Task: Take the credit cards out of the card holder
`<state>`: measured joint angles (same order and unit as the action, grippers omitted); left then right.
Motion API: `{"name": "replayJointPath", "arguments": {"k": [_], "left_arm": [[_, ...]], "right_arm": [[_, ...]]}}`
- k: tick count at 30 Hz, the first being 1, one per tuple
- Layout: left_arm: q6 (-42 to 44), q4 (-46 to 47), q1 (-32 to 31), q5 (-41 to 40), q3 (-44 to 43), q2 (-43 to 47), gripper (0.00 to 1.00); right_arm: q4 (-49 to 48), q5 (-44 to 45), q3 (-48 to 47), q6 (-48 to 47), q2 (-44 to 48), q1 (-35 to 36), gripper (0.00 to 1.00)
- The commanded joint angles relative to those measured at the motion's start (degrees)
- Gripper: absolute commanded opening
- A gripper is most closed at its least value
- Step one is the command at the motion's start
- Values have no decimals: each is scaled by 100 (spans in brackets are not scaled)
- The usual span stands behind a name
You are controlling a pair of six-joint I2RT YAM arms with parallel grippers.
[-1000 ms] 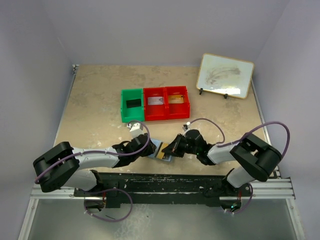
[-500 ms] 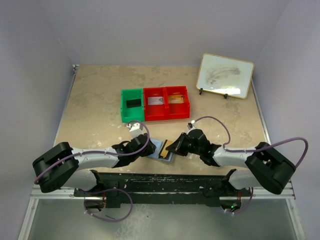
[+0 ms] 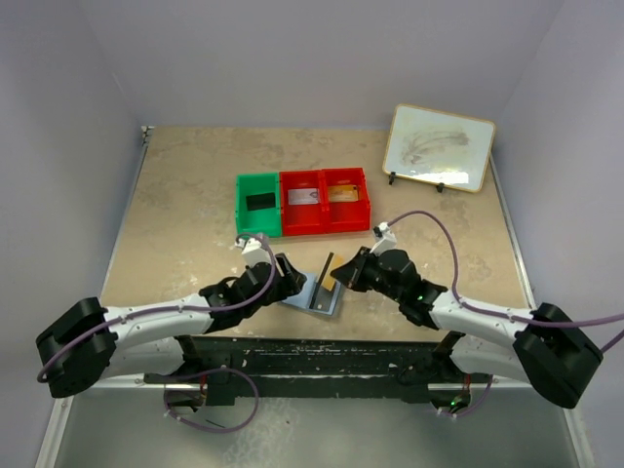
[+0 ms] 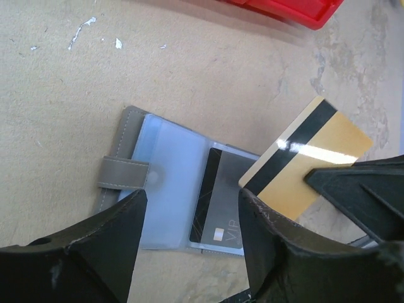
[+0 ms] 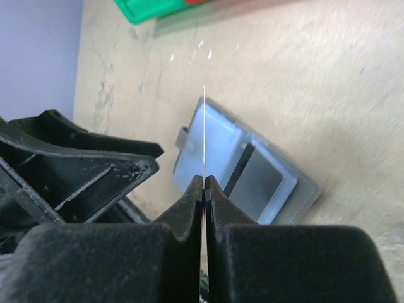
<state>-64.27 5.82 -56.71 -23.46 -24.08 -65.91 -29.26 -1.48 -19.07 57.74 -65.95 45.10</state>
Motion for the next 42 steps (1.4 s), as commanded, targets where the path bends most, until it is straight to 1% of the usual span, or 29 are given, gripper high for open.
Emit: {"name": "replayJointPath", "arguments": {"k": [1,3,7,12,14,17,21,24,26,29,32,34,37,39,42], "left_arm": [[326,-391,11,-216,-48,384,61],[393,-757,17,-384,-178,430,66],[664,-1588,123,-710,-598,555,69],[1090,-2531,440,-858,-1235,650,69],[1172,-3077,559,-930,-1580,635,70],[1381,-3734,582,-1275,-2060,668,70],[1755,-4344,690,-1629,-2597,752,71],[2160,-4410,1032,-1584,-2788,744,72],[2437,-4423,1473,-1339,-2850,703,72],[2792,-4369,2201,-942,-2832,774,72],[3039,-4109,2769,-896,-2613,1045,72],[3065,-3957,2838,-1057,-2440,1269,72],[2974,-4112,2841,-1149,-2412,1506,72],[2912,-4157,2831,-1332,-2337,1665,72],[2851,-4283,2832,-1823,-2398,1752,72]], "right_arm": [[605,1016,-503,-1532,387,7,0],[1104,1273,-772,-1987,375,7,0],[1652,1906,-1102,-2700,421,7,0],[1734,2533,-1236,-3568,564,7,0],[1675,2759,-1235,-3726,613,7,0],[1259,2679,-1140,-4149,797,7,0],[1444,2853,-1534,-4484,780,-64,0],[1450,2418,-1778,-4800,585,-457,0],[1430,2050,-1924,-4916,474,-776,0],[1282,1645,-2091,-5204,317,-1069,0],[1088,1178,-2230,-5401,188,-1455,0],[850,960,-2237,-5618,167,-1592,0],[686,583,-2377,-6083,-43,-1677,0],[968,565,-2725,-6330,-391,-1680,0],[1437,812,-3165,-6579,-947,-1678,0]]}}
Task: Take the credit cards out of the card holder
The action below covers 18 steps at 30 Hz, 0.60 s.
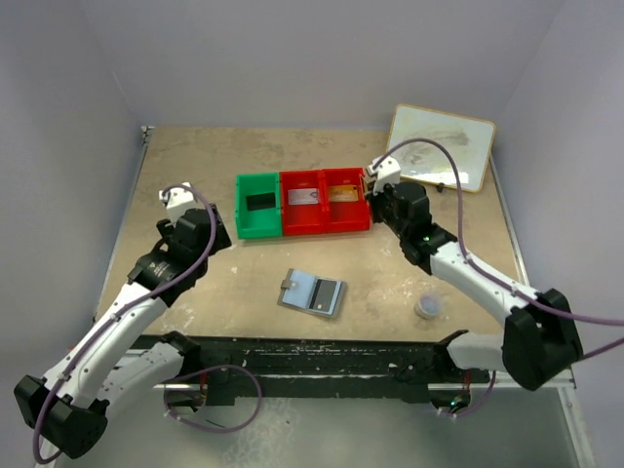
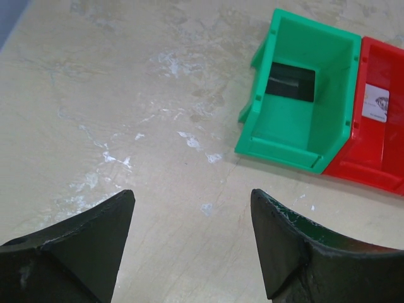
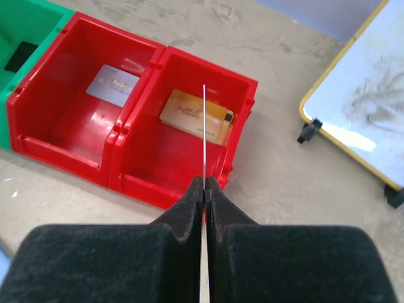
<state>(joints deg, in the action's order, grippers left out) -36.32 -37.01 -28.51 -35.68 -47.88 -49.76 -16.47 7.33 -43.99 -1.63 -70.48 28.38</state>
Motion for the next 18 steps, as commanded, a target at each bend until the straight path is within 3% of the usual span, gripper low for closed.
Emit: {"name": "replayJointPath", "arguments": {"k": [1,5,9,18], "left_arm": [[59,1,12,-733,-32,147,72],[97,-49,12,-823,-102,45,72],[152,-53,12,-602,-130,-100,72],[195,-96,12,-545,-170,-250,70]], "right_arm": [[168,58,-747,-730,-615,-8,0],[-181,296,-951,-1276,-972,16,0],[454,-323,-1621,-2220,-1544,40,0],[635,-277,-2338,-3195,-2733,70,0]]}}
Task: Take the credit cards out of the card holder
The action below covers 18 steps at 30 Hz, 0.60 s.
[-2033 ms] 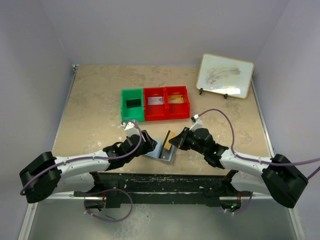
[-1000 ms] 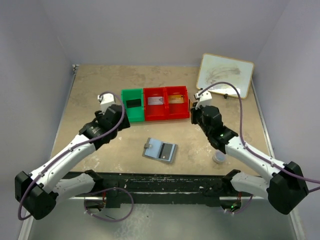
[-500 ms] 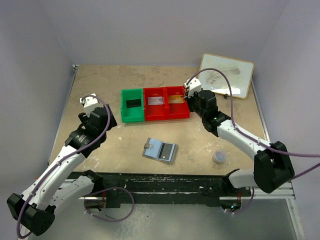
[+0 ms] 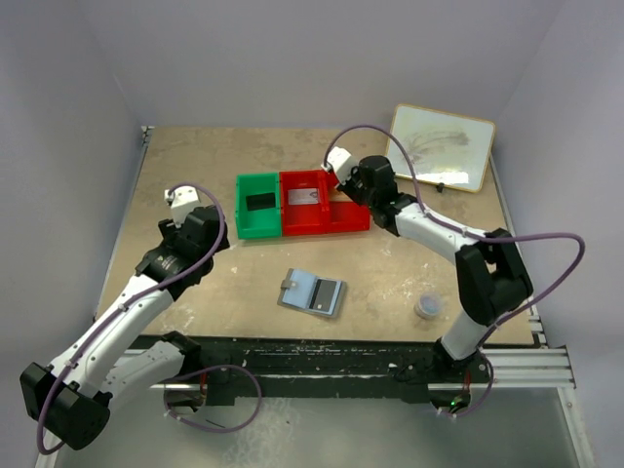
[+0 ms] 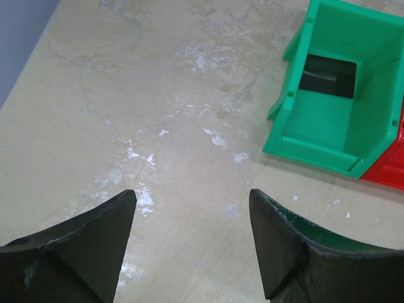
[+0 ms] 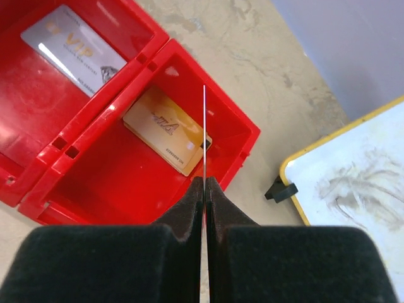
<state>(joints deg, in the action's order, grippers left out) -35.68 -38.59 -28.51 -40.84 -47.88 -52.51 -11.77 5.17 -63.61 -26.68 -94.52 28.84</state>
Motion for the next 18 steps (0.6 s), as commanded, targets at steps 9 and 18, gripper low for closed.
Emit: {"name": "replayJointPath", "arguments": {"k": [9,18], "left_arm": [[179,143,10,32,-126,98,69],[221,110,17,19,-159,62,68]], "right_arm": [[404,-184,-1046,-744,-1032,23,0],[603,11,-1513,-1022,-1679,13,0]]}}
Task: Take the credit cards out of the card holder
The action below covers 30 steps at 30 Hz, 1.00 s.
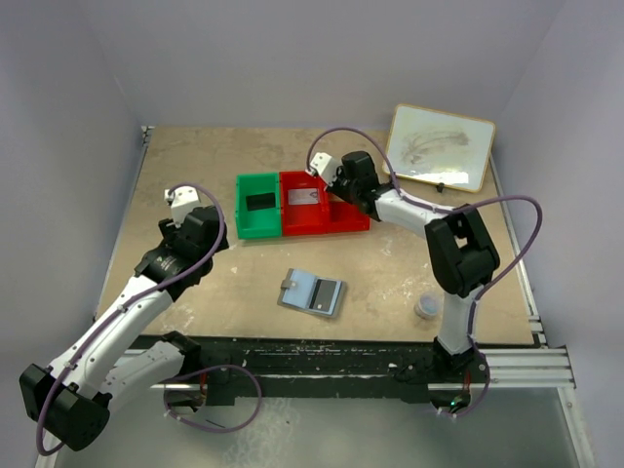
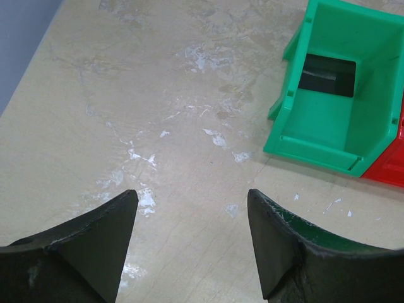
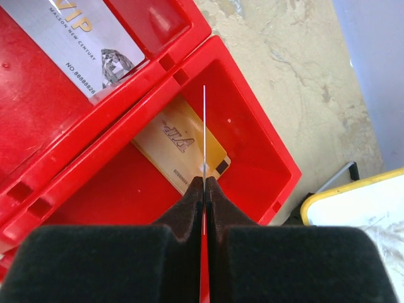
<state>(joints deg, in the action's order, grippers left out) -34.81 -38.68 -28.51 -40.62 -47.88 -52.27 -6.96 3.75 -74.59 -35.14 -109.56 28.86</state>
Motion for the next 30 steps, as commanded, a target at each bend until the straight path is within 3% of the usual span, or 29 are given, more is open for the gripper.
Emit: {"name": "replayJointPath", "arguments": {"k": [1,12,26,30], "left_arm": [[132,121,12,-21,-156,42,68],[152,123,19,8,-149,-14,67],[176,97,12,18,-178,-125,66],[180,97,10,11,-178,-150,66]], "right_arm": [[127,187,-454,-201,-234,14,0],[-1128,1190,-85,-638,-433,13,1],[-1342,1067,93,-899,-671,13,4],[-1023,620,77,-1031,-673,14,8]]}}
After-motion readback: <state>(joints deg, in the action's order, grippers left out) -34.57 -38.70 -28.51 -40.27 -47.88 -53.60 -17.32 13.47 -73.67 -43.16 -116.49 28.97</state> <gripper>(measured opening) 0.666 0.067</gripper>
